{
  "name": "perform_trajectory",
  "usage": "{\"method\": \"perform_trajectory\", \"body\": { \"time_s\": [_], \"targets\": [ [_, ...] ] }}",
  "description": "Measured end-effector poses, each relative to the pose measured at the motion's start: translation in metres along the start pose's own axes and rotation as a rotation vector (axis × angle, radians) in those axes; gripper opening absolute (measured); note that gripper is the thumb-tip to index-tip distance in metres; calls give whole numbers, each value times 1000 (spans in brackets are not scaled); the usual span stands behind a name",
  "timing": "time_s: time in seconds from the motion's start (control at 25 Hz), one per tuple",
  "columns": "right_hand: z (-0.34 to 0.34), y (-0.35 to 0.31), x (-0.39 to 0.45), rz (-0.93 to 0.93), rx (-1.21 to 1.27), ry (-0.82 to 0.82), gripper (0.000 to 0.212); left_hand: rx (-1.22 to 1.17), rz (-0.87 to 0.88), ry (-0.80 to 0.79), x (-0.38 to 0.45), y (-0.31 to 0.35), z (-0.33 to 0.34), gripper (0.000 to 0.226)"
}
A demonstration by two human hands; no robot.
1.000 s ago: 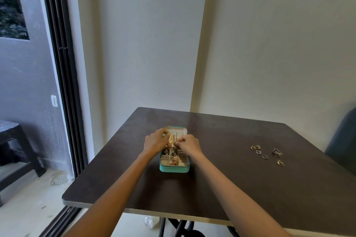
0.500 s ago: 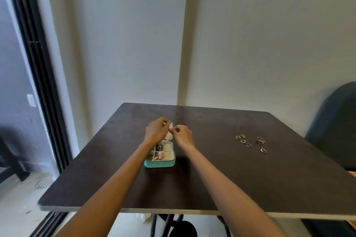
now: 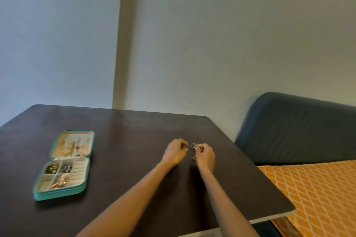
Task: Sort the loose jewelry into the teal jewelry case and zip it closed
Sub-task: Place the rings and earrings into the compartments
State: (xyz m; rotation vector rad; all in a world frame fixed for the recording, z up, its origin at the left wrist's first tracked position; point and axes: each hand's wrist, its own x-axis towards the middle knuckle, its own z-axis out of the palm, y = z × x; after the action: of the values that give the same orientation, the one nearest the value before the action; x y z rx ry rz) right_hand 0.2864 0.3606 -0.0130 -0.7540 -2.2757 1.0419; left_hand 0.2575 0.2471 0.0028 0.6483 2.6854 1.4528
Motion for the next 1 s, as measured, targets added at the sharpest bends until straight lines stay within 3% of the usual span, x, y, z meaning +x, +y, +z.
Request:
{"method": "perform_trajectory", "body": {
  "time_s": [0.2,0.36,0.6,0.8,1.0],
  "targets": [
    [-20,34,44,31,82,-95,19,128,-29,40,42,13,31,23],
    [-11,41,59,-10,72,-188,20,268,-99,20,77,14,36,33],
    [-3,47,69,-81,58,-206,17,646,-14,-54,102,15,48,35],
    [-3,51,64,-103,126,-164,18,535,-21,-46,110,16,44,13],
    [-8,48,62,-72,269,-135,17,222,16,-71,107,18,20,11]
  ]
}}
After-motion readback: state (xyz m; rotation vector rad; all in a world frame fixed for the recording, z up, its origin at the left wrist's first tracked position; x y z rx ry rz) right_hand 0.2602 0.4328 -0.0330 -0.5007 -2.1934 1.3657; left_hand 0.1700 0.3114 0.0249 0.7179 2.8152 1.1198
